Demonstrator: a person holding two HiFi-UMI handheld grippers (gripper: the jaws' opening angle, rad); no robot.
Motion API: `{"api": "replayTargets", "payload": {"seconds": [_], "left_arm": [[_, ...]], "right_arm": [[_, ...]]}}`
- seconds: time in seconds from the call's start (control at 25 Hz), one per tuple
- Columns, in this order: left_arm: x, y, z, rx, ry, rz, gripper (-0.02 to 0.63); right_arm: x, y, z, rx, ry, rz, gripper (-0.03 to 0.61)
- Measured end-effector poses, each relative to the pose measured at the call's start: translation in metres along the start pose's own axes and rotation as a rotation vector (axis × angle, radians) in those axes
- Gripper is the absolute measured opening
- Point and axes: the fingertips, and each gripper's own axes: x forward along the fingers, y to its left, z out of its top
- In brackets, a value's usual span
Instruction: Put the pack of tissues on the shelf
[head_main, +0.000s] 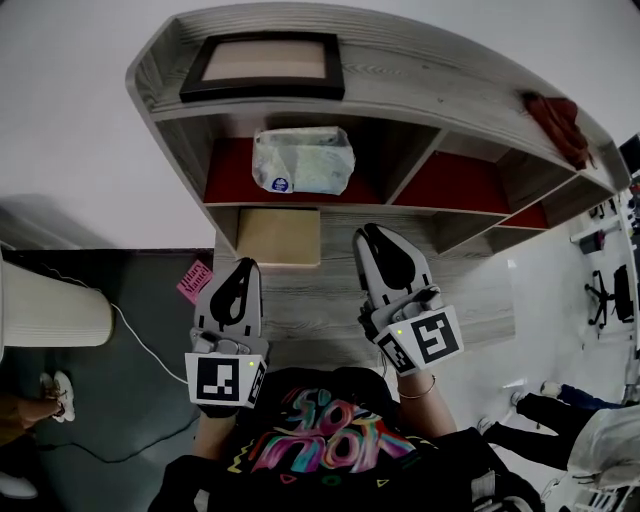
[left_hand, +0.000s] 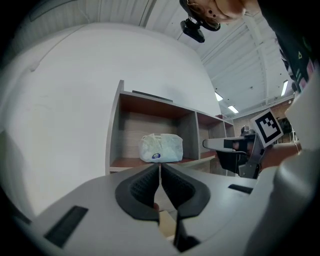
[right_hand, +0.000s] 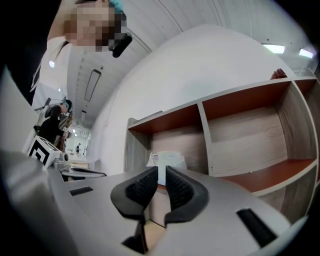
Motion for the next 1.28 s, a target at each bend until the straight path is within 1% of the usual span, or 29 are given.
{"api": "replayTargets", "payload": {"seconds": [0.16,0.4,0.56,0.72,1.0,1.28], "left_arm": [[0.002,-0.006,-0.001,-0.001,-0.001,-0.013,0.034],[0.001,-0.015,0.0,-0.006,-0.016,-0.029,0.034],[-0.002,-0.019,-0.001,-0.008,-0.023,-0.036,0.034],[-0.003,-0.021,-0.001,-0.008,-0.024,-0.037,0.034],[-0.007,-0.016,-0.005,-0.007,-0.018,-0.023,0.034],[-0.012,-0.011,-0.009,-0.016,-0.006,-0.01,0.034]], "right_arm": [[-0.021,-0.009,-0.001,0.009,0.0,-0.027,0.037],[-0.051,-0.015,-0.008,0.024,0.022,-0.07,0.017],[-0.063,-0.01,-0.007,0.055,0.004,-0.052,0.017],[-0.077,-0.012,-0.018,0.038,0.046,-0.061,0.017],[-0.082,-0.012,-0.021,0.06,0.048,-0.061,0.015],[-0.078,-0.011,-0.024,0.057,0.052,-0.066,0.015]]}}
